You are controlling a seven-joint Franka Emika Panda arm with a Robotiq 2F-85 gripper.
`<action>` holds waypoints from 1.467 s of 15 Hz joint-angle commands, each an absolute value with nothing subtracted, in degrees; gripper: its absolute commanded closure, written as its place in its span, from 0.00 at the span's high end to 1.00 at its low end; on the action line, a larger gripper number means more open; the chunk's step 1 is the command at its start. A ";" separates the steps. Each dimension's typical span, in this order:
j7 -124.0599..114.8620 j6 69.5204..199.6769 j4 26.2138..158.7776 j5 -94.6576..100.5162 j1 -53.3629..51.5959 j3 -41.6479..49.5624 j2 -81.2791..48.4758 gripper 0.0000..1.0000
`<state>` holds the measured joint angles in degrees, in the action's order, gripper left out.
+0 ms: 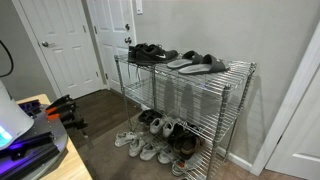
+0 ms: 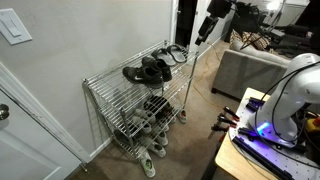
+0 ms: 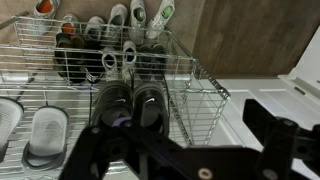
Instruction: Remove the pair of grey slippers from the top rack and put them on the second rack from the top
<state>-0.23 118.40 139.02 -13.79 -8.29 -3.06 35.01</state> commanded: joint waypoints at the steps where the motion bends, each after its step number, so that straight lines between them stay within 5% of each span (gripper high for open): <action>1: -2.39 122.25 131.90 -14.03 -5.40 -2.15 23.47 1.00; 11: -4.66 128.40 118.14 -12.53 1.45 2.26 7.30 1.00; 22: -19.75 160.87 117.99 11.39 2.45 7.86 -5.53 1.00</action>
<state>-12.29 157.23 116.96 2.18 2.47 5.24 -4.88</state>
